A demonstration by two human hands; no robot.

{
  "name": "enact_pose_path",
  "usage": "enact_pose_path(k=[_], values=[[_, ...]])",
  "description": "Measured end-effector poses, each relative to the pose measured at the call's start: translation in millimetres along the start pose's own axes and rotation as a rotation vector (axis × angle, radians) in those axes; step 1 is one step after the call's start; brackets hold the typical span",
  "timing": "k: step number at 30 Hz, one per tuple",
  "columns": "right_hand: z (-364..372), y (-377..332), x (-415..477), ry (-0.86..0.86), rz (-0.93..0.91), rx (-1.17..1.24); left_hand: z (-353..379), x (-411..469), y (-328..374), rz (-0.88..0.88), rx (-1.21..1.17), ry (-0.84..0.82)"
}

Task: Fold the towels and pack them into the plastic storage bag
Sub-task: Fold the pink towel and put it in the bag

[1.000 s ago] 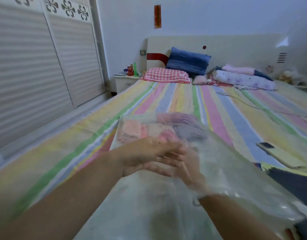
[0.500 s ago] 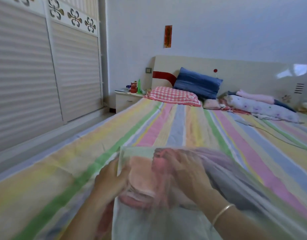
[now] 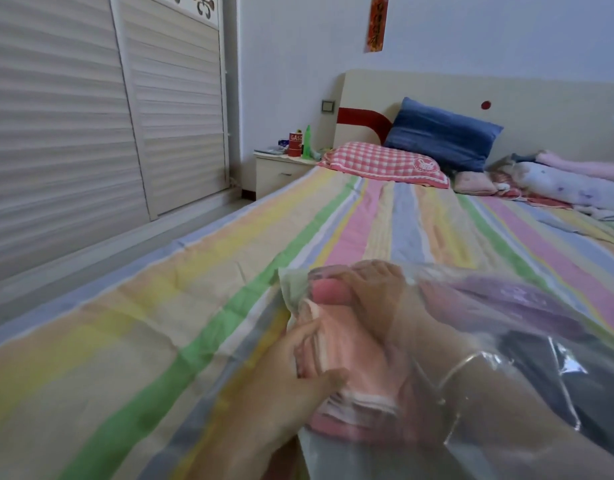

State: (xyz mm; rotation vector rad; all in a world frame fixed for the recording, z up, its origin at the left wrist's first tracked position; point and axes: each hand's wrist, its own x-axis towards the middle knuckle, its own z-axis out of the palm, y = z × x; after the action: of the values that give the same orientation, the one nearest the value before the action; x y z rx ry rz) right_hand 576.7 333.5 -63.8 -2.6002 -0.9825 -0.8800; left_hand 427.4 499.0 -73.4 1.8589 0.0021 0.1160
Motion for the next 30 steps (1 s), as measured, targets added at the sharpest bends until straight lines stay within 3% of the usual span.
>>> enact_pose_path(k=[5, 12, 16, 21, 26, 28, 30], values=[[13.8, -4.8, 18.4, -0.023, -0.168, -0.046, 0.0, -1.7, -0.9, 0.033, -0.021, 0.023], [39.2, -17.2, 30.9, -0.070, 0.017, -0.039, 3.4, -4.4, 3.3, 0.040, -0.003, 0.056], [37.6, -18.9, 28.7, -0.095, 0.010, -0.042, 2.3, -3.9, 3.7, -0.020, -0.049, 0.054], [34.7, -11.6, 16.7, 0.110, -0.110, -0.170, -6.4, -4.9, 2.3, -0.145, -0.193, 0.053], [43.4, -28.6, 11.4, 0.524, -0.185, -0.032, -10.4, 1.2, 3.1, -0.248, -0.369, 0.162], [38.0, -31.4, 11.3, 0.393, -0.259, -0.093, -10.6, 3.5, 1.1, -0.312, -0.442, 0.197], [32.8, -27.5, 18.0, 0.064, -0.245, -0.182, -8.1, 5.0, -2.7, -0.352, -0.486, 0.215]])
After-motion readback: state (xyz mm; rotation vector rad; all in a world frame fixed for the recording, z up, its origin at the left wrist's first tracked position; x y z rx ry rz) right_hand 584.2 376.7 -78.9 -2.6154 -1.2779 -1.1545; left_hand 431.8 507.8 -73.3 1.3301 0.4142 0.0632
